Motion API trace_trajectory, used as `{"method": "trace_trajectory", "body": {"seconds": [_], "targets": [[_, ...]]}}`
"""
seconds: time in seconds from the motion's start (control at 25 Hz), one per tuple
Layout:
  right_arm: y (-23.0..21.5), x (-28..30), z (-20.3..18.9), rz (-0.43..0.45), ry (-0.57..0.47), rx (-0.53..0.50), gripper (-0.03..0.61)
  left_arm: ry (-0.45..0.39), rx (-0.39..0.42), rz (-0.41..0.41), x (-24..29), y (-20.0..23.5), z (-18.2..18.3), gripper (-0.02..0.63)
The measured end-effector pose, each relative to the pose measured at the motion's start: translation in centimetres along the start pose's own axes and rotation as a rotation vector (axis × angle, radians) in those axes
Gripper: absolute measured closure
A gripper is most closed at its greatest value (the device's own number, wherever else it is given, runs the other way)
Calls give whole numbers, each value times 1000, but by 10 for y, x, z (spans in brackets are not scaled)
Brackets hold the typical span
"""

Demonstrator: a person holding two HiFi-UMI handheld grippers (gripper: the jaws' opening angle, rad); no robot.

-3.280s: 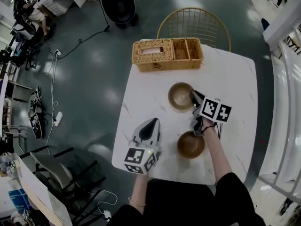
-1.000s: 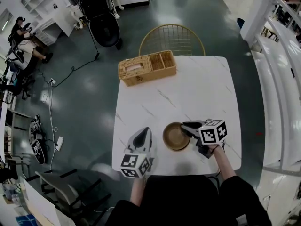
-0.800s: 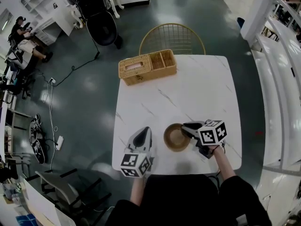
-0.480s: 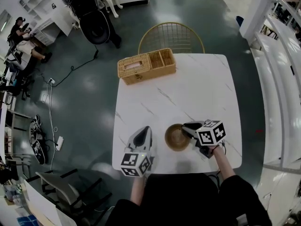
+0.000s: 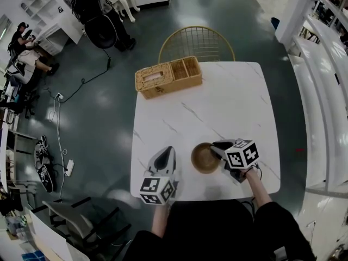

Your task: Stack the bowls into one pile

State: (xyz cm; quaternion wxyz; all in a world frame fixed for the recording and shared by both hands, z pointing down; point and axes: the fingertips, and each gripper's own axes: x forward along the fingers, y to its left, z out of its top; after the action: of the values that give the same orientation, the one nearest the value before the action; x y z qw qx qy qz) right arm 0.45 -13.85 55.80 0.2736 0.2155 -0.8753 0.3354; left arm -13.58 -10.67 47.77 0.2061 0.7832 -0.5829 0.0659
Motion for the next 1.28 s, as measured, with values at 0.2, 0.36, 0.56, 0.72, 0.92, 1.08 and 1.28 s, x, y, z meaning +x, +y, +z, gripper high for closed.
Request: {"method": "trace_trajectory", "body": {"seconds": [0.2,0.36,0.56,0.72,0.92,1.08,1.28], "targets": [[-4,0,1,-30,-6,-37,534,0,0,-3,4,-1,0,600],[1,-1,2,-26,-12,-44,531,-1,-3,-5,3,0,2,600],[6,-2,5,-24,-48,-25,492,-5,-1,-10,2,-1,4,600],[1,-4,8,-66,-75,-41,443,-10,2,-12,2,-2,6,600],[-2,-14,12,-44,-115,30,443,-19,10,-21,2,-4,10,600],[4,-24,17,26,-155,94,462,-32,21,-32,2,-8,16,600],[16,-48,33,101,-263,145,529,-54,37,-57,-2,-16,27,600]]}}
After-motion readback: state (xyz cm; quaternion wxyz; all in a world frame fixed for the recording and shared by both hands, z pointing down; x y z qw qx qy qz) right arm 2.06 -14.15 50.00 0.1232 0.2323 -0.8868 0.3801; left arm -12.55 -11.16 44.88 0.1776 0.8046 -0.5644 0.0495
